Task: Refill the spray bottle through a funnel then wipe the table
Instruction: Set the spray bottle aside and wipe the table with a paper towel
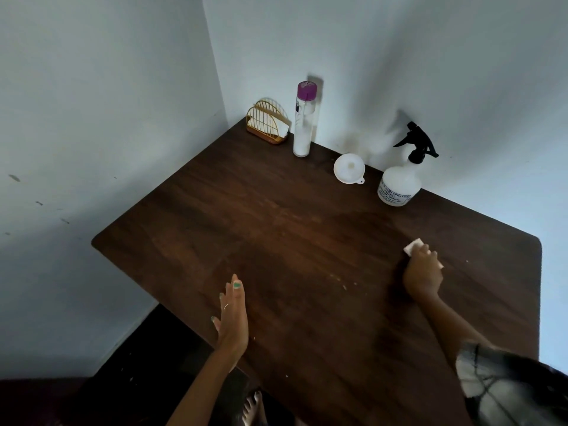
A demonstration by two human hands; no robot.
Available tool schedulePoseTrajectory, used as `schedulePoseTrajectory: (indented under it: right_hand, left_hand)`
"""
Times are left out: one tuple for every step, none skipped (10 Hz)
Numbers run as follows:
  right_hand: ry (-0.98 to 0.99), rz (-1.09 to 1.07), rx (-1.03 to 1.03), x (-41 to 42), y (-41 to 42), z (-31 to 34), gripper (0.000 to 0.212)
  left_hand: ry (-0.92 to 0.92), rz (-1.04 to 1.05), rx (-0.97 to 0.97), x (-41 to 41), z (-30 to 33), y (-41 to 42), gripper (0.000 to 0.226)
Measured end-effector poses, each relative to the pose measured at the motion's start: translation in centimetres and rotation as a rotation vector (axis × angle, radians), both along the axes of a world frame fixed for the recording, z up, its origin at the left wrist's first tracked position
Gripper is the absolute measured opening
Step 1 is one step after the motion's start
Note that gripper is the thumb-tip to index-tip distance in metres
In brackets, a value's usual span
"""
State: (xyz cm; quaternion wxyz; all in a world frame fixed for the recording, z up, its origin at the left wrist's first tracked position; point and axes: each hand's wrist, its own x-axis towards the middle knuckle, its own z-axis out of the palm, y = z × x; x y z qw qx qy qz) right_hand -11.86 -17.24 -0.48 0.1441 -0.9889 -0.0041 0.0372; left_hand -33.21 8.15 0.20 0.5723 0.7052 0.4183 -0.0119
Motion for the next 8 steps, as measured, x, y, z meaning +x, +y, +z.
schedulePoseTrajectory:
  right_hand:
    - [0.012,0.046,0.121,-5.2,4.5,-2.0,0.029]
    - [-0.006,0.576,0.159,-14.0,10.0,-2.2,0.036]
    - [0.015,1.210,0.155,-20.2,11.4,-5.3,0.035]
    - [-0.017,1.463,0.132,-16.1,8.2,-5.3,0.039]
    - [-0.086,0.991,0.267,-8.0,2.7,-3.4,0.038]
    - [-0.004,0.288,0.117,-0.6,-4.2,-1.5,0.026]
    - [-0.031,-0.229,0.087,2.1,-6.6,-2.0,0.038]
    - [-0.097,-0.262,0.100,-1.4,-3.2,-3.8,0.041]
  left_hand:
    - [0.010,0.003,0.007,0.2,0.0,-0.2,0.085]
    - [-0.009,0.018,-0.002,0.3,0.1,-0.3,0.068]
    - [-0.030,0.043,-0.026,0.1,0.3,-0.3,0.056]
    - [-0.027,0.048,-0.030,0.0,0.0,-0.3,0.061]
    - [-0.021,0.056,-0.036,-0.1,-0.4,-0.4,0.061]
    - [-0.019,0.079,-0.072,-0.1,-0.1,-0.5,0.060]
    - [-0.016,0.106,-0.107,-0.3,0.3,-0.3,0.059]
    - [-0.022,0.127,-0.122,-0.5,0.2,-0.2,0.060]
